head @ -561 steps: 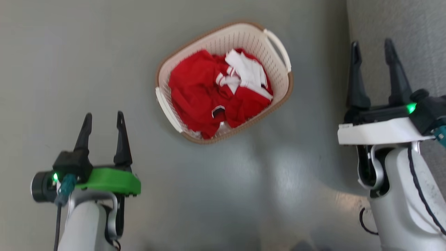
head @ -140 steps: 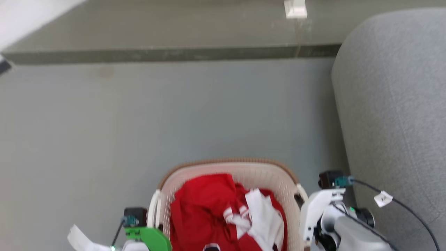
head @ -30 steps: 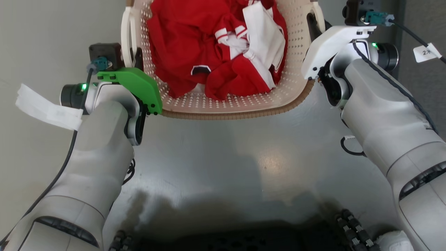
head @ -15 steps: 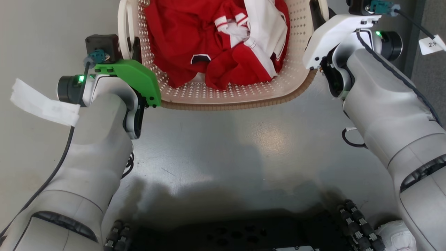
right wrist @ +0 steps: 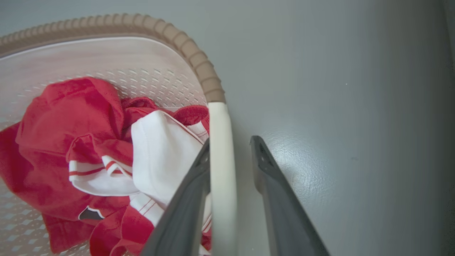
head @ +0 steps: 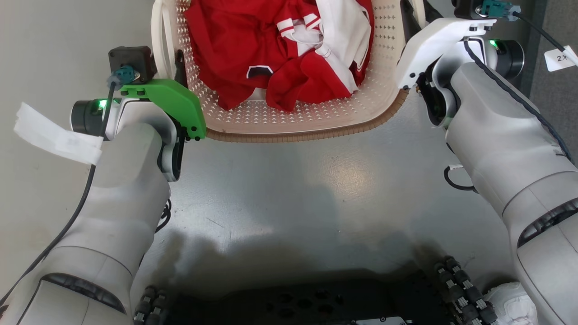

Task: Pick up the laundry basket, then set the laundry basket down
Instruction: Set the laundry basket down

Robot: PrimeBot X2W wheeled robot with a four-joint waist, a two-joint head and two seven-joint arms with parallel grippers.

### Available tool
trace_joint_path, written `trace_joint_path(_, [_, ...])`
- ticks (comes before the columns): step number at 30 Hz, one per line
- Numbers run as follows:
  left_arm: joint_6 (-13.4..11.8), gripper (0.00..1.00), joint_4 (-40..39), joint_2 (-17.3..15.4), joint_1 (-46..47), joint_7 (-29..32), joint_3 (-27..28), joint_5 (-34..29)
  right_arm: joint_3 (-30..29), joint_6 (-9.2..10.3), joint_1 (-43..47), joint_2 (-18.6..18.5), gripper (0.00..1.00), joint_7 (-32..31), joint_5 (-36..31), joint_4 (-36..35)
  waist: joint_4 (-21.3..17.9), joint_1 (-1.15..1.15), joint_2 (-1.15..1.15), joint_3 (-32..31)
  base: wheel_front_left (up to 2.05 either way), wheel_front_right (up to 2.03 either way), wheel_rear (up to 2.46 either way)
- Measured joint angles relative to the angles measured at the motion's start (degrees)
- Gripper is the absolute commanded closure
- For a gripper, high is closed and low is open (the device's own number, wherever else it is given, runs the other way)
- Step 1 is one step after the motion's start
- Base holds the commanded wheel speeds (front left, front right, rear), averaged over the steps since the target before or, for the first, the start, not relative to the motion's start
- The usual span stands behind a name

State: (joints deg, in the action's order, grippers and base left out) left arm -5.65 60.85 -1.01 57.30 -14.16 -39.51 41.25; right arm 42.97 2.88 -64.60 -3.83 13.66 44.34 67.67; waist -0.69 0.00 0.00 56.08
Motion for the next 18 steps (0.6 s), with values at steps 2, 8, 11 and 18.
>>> trace_joint_path(2, [0.0, 0.0, 0.1, 0.0, 0.0, 0.0, 0.0, 0.1, -0.1, 0.0, 0.0, 0.0, 0.06, 0.0, 0.0, 0.3, 0.0, 0.0, 0.0, 0.0, 0.0, 0.0, 0.0])
trace_joint_path(8, [0.0, 0.0, 1.0, 0.0, 0.0, 0.0, 0.1, 0.4, -0.2, 0.01, 0.0, -0.2, 0.0, 0.3, 0.0, 0.9, -0.1, 0.0, 0.0, -0.3, 0.0, 0.0, 0.0])
trace_joint_path(11, [0.0, 0.0, 1.3, 0.0, 0.0, 0.0, 0.1, 0.4, -0.3, 0.0, 0.0, -0.2, 0.0, 0.3, 0.0, 1.1, -0.1, 0.0, 0.0, -0.7, 0.0, 0.0, 0.0])
trace_joint_path(18, [0.0, 0.0, 1.5, 0.0, 0.0, -0.1, 0.2, 0.4, -0.4, -0.37, 0.0, -0.2, 0.0, 0.5, 0.0, 1.4, -0.1, 0.0, 0.0, -2.3, 0.0, 0.0, 0.0])
